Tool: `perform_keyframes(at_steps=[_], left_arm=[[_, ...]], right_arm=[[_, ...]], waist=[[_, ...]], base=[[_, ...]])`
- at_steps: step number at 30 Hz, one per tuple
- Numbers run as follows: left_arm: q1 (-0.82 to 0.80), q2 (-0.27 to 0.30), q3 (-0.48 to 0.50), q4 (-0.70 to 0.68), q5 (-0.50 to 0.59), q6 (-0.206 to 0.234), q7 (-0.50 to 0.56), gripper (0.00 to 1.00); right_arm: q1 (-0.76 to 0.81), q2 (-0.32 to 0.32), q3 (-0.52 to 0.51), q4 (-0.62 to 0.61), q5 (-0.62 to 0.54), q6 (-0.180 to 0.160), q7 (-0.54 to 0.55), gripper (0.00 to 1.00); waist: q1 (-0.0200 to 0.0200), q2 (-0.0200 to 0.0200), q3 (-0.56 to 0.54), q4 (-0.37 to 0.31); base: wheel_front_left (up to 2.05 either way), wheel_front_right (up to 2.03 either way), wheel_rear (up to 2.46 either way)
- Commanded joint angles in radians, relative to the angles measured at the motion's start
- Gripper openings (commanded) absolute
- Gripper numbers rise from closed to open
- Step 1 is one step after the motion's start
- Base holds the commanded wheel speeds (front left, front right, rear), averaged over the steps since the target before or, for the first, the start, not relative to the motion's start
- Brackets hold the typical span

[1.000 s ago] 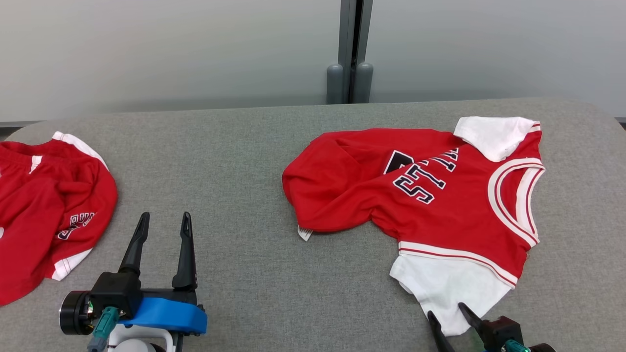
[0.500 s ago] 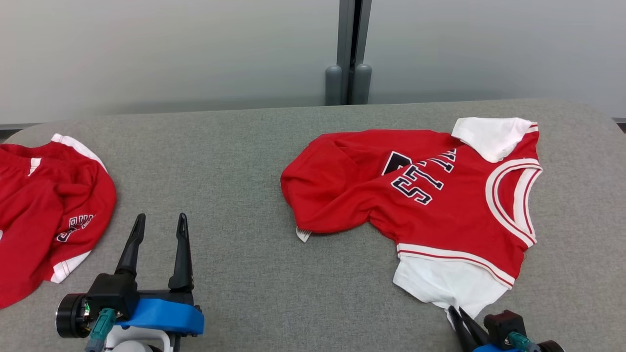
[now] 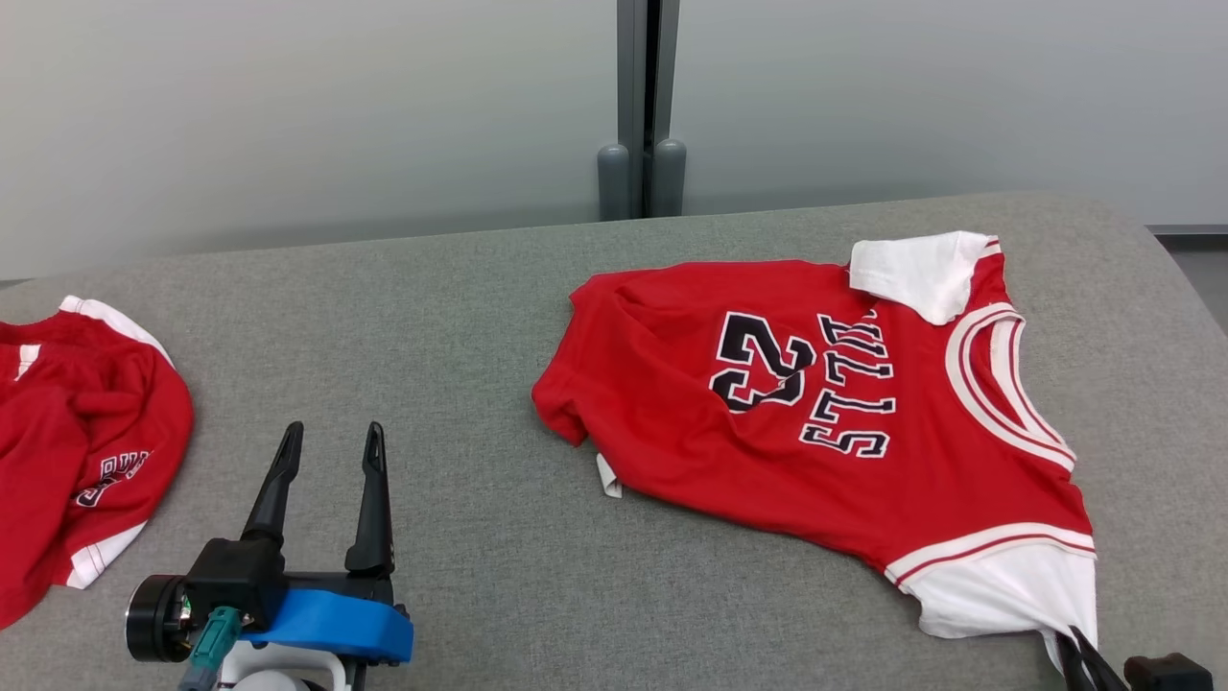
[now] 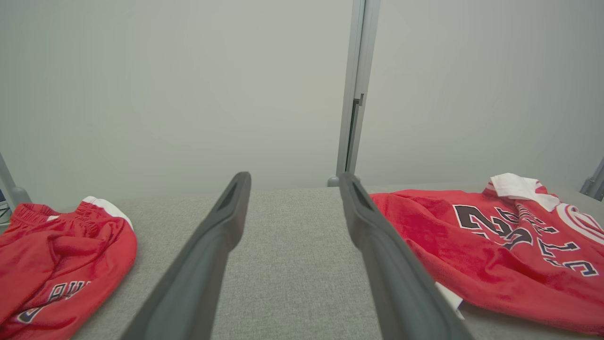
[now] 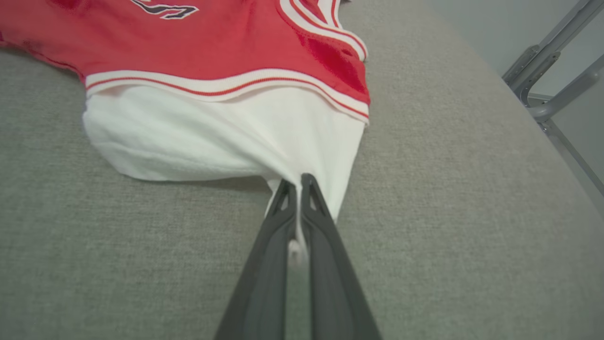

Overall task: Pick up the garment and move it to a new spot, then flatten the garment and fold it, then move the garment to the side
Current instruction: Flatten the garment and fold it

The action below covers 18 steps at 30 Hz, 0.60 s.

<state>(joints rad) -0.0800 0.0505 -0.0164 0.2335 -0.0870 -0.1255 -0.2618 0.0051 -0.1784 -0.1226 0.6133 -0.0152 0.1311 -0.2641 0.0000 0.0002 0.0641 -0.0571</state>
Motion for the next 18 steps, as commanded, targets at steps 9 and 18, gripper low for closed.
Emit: perform_keyframes(at_steps=[9,18], left_arm=[[0.024,0.000,-0.003,0.005,-0.001,-0.002,-0.005,1.00],[0.014,0.000,0.005,0.009,0.007,-0.004,-0.005,1.00]], right_arm=[[0.079,0.014,0.076,-0.259,0.154,0.000,-0.001,1.00],[0.024,0.032,0.147,-0.450,0.163,0.000,-0.001,1.00]], waist=[[0.0000,-0.0002,-0.016,0.001],[0.0000,-0.0002,-0.020,0.006]], base=[[0.00,0.00,0.00],[0.00,0.00,0.00]])
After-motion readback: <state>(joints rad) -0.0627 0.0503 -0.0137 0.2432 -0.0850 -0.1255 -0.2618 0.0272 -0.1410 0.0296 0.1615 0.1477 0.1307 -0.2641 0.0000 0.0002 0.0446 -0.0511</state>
